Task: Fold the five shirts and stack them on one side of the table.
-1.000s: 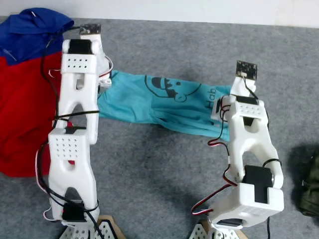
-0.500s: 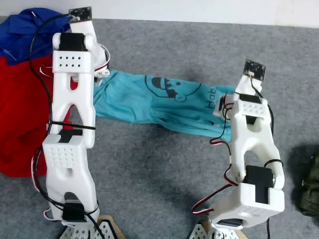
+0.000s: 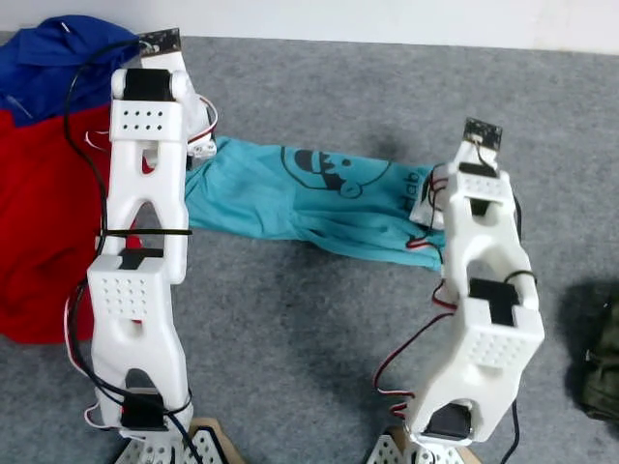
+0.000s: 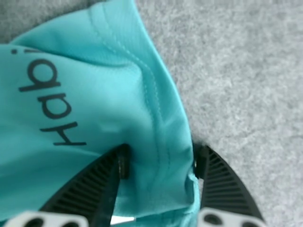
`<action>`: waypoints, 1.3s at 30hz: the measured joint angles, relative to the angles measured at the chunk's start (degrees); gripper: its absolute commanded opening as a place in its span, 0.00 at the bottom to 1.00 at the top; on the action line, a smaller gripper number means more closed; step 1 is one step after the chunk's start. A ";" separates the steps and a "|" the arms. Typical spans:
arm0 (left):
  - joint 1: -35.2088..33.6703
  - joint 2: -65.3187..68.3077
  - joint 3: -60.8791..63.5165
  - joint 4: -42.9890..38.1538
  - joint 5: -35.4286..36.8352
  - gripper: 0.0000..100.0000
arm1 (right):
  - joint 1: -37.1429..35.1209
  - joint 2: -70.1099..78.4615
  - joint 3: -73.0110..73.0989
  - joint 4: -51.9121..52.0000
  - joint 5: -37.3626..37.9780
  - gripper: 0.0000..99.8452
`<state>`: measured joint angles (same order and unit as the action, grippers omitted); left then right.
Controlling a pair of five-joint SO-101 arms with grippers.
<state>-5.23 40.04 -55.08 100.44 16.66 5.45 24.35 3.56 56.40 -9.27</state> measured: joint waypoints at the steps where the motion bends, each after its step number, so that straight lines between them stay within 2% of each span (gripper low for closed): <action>1: 0.00 0.00 0.00 0.00 0.00 0.01 | 0.00 1.32 -1.67 1.05 0.00 0.22; 6: -0.53 0.00 0.00 0.00 0.00 0.01 | 0.53 6.24 -9.58 8.00 0.00 0.01; 12: -0.53 0.00 0.18 0.00 0.00 0.01 | 0.53 8.97 -13.63 10.55 0.26 0.01; 17: -0.53 0.00 0.26 0.00 0.00 0.01 | 1.76 9.05 -13.71 10.55 4.31 0.01; 24: -0.53 0.00 0.26 0.00 0.00 0.01 | 9.49 9.76 -18.99 11.69 7.12 0.01; 30: -0.53 0.00 0.26 0.00 0.00 0.01 | 15.74 10.81 -31.47 18.73 9.76 0.01; 35: -0.53 0.00 0.26 0.00 0.00 0.01 | 15.91 10.81 -41.23 23.82 9.93 0.01; 39: -0.53 0.88 0.26 0.00 0.00 0.01 | 11.87 10.81 -49.32 30.33 9.93 0.01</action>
<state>-5.76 40.92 -54.81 100.44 16.66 17.32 35.16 -45.76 86.73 0.66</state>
